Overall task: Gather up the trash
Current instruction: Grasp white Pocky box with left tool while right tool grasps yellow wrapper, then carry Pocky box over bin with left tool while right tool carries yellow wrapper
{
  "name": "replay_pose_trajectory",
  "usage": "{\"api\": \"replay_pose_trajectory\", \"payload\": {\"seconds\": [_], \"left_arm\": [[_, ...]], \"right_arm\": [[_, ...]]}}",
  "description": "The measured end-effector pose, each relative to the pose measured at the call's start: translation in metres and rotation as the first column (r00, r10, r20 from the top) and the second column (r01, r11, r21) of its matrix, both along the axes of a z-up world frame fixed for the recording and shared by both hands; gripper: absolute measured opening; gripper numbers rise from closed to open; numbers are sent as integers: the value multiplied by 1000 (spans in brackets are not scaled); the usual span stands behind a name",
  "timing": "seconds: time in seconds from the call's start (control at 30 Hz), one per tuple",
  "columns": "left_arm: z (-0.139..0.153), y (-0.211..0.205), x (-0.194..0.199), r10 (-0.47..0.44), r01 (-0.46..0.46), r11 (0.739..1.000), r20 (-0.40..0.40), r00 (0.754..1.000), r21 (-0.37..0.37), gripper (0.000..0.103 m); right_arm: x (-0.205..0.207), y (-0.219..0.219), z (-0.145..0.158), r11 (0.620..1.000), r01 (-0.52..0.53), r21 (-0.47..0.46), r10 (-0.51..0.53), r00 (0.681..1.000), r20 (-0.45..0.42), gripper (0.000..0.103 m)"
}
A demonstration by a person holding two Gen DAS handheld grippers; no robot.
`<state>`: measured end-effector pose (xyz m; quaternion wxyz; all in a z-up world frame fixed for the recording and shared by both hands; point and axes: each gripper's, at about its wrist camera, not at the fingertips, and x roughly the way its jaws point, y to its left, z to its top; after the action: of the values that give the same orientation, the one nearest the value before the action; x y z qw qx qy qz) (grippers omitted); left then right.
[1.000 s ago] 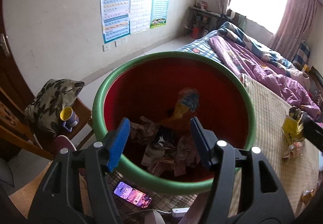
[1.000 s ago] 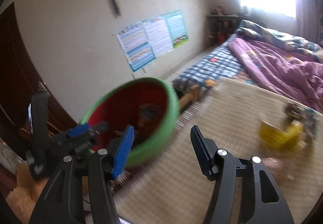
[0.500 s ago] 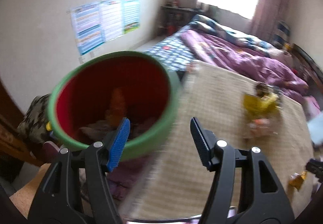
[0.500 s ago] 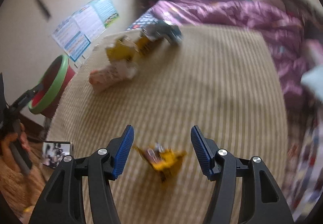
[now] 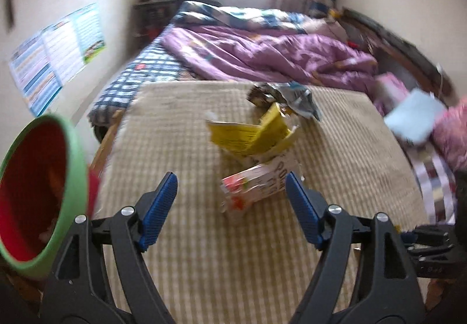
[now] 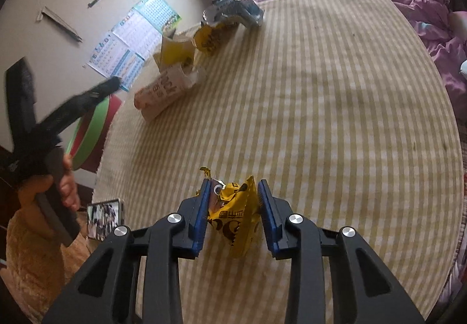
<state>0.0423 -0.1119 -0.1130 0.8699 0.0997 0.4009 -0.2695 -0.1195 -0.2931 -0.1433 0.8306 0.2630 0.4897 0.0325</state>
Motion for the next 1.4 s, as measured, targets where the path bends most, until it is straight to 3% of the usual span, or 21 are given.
{"api": "replay_pose_trajectory", "payload": {"seconds": [0.23,0.47,0.57,0.7,0.77,0.93,1.07,1.2,1.3,1.4], "left_arm": [[-26,-33,16,-192,197,978,-78,978,71,73],[-50,-43,22,-221,240,963,-148,964,123,72],[-52,-40,18,-212,229,966,-135,968,124,57],[-46,-28,11,-189,200,978,-142,972,68,46],[-42,-20,5,-174,181,983,-160,972,26,32],[-27,-3,-14,-111,101,992,-164,980,-70,30],[-6,15,-28,-71,43,985,-168,983,-168,30],[12,29,-33,-3,-24,982,-139,990,-189,30],[26,37,-37,66,-73,988,-50,997,-138,30],[36,53,-34,118,-118,983,-10,993,-143,30]], "right_arm": [[14,7,2,999,-22,41,21,999,26,32],[24,11,-2,999,-28,43,27,999,19,32],[26,12,-2,998,-31,47,30,999,23,32],[27,15,1,998,-36,48,34,999,41,32],[27,16,3,998,-38,47,36,998,50,32],[26,23,8,998,-43,46,40,997,73,32],[27,29,12,998,-49,34,46,996,81,32],[33,39,21,998,-65,-13,66,992,106,32],[38,48,30,995,-74,-63,82,987,137,32],[44,57,39,991,-85,-106,102,981,167,32]]}}
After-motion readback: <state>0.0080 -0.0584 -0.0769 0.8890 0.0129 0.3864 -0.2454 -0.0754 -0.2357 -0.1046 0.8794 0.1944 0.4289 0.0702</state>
